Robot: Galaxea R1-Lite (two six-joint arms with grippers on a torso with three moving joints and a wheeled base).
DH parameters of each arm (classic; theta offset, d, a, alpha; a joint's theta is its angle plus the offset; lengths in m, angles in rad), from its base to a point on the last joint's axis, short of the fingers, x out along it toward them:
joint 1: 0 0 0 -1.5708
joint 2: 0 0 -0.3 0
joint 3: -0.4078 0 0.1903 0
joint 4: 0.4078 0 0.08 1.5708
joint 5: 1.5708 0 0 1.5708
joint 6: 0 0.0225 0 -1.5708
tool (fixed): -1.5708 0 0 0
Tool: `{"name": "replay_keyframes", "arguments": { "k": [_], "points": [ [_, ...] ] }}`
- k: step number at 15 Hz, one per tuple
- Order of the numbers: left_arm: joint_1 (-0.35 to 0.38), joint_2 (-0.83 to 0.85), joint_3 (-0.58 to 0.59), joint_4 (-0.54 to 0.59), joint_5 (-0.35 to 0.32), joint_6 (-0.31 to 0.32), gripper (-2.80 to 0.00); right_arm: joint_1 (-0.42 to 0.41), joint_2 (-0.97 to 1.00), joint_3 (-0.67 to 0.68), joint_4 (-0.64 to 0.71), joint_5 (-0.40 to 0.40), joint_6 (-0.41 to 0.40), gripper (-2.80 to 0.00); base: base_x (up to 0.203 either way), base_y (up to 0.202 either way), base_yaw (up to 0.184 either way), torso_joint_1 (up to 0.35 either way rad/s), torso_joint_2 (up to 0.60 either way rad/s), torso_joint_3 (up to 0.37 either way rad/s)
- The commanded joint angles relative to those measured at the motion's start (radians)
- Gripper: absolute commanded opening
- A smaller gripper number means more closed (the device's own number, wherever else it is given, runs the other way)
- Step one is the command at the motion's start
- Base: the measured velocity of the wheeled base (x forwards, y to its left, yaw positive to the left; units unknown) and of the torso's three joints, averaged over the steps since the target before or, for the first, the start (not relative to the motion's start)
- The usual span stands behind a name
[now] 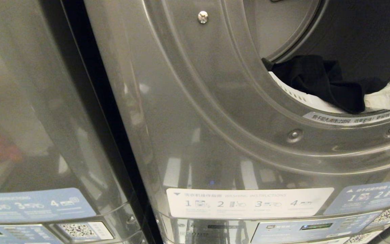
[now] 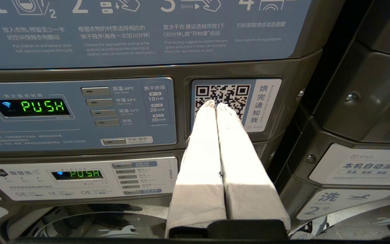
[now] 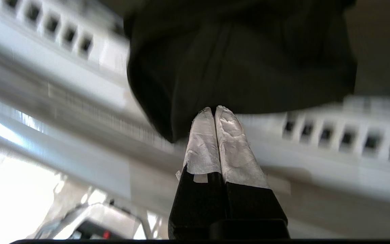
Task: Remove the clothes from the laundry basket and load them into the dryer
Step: Put the clothes in the dryer
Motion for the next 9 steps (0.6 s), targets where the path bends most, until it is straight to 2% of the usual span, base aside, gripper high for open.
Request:
{"name": "replay_keyframes", "arguments": {
  "k": [1,9],
  "points": [
    [0.000,0.000,0.000,-0.001,0.000,-0.001,-2.80,0.001,0.039,-0.005,-0.018,-0.001,-0.002,-2.80,0.000,0.000,0.000,0.000,0.00,0.000],
    [0.000,0.000,0.000,-0.001,0.000,-0.001,-2.80,0.002,0.099,-0.007,-0.121,-0.001,-0.001,-2.80,0.000,0.000,0.000,0.000,0.00,0.000]
  ]
}}
